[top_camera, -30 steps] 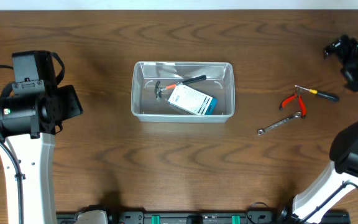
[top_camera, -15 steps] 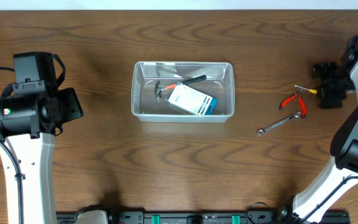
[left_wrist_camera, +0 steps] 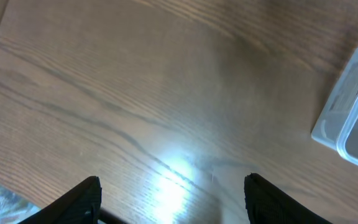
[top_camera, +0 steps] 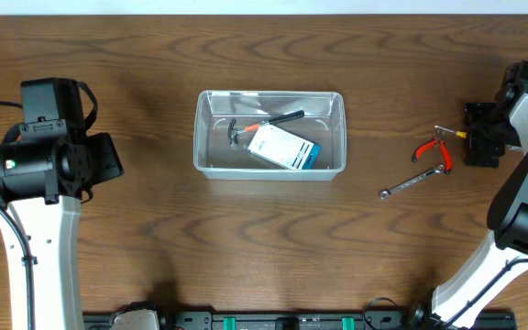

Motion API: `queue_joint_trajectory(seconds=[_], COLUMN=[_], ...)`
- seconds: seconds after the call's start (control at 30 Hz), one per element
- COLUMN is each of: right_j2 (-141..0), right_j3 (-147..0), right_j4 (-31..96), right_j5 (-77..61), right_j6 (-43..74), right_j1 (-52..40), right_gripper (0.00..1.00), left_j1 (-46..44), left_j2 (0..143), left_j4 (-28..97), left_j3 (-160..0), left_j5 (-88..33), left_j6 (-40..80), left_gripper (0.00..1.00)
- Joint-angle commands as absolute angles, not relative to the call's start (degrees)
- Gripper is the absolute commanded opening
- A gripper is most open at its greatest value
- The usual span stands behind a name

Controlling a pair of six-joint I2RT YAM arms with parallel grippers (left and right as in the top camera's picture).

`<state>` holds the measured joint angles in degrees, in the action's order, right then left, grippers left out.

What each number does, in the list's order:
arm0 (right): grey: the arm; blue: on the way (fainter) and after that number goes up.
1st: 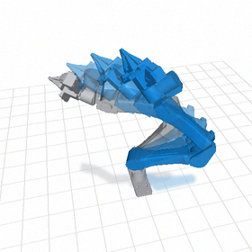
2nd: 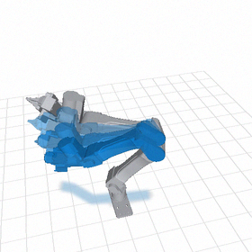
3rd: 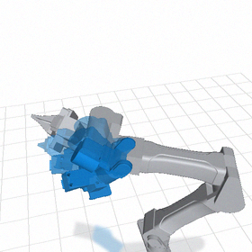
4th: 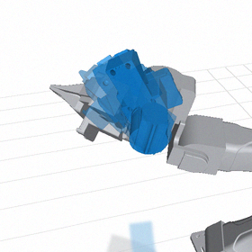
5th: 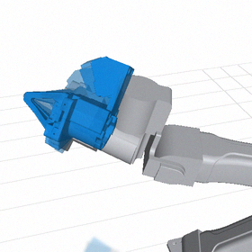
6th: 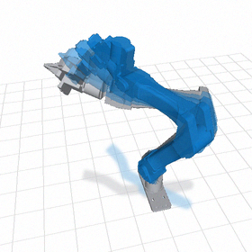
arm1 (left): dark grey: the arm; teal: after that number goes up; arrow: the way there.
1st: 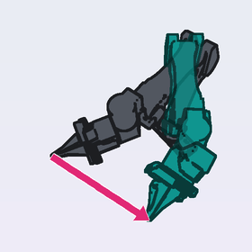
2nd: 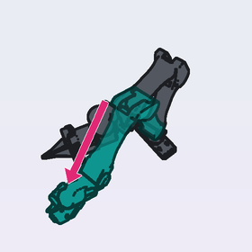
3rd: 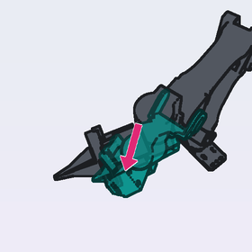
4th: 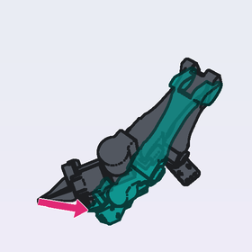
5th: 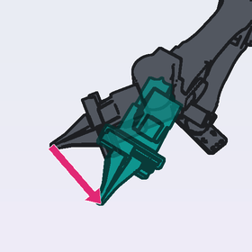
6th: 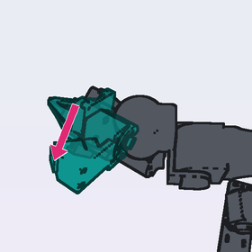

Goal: Pack container
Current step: 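Move the right gripper back over the yellow-handled screwdriver, then lower the right gripper and grasp the screwdriver's black handle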

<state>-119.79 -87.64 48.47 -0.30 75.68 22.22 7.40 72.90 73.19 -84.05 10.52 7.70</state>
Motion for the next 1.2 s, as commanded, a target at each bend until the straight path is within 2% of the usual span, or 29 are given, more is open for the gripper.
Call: queue_joint_trajectory(seconds=[0.0, 0.37, 0.5, 0.63, 0.8, 0.97, 1.17], right_j2=[-120.5, -120.7, -120.7, -120.7, -120.7, -120.7, -124.0], right_j3=[-87.3, -87.3, -87.8, -93.1, -106.0, -113.2, -113.3], right_j4=[47.9, 48.4, 49.1, 52.8, 60.8, 63.2, 68.1], right_j5=[1.1, -0.3, -1.8, -1.2, 9.2, 6.6, 6.4], right_j6=[79.6, 80.5, 77.4, 70.5, 62.8, 64.3, 66.9], right_j1=[22.5, 26.3, 26.7, 26.0, 23.2, 22.7, 22.7], right_gripper=[0.99, 0.99, 0.99, 0.99, 0.99, 0.99, 0.99], left_j1=[7.6, 7.6, 7.6, 7.6, 7.6, 7.6, 7.6], left_j2=[72.9, 72.9, 72.9, 72.9, 72.9, 72.9, 72.9], left_j4=[73.7, 73.9, 73.9, 73.9, 73.9, 74.0, 74.4], left_j3=[-84.4, -84.4, -84.4, -84.4, -84.4, -84.4, -84.4], left_j5=[11.0, 11.0, 11.0, 11.0, 11.0, 11.0, 11.0], left_j6=[8.9, 10.4, 10.4, 10.4, 10.4, 10.4, 10.4], left_gripper=[0.66, 0.66, 0.66, 0.66, 0.66, 0.66, 0.66])
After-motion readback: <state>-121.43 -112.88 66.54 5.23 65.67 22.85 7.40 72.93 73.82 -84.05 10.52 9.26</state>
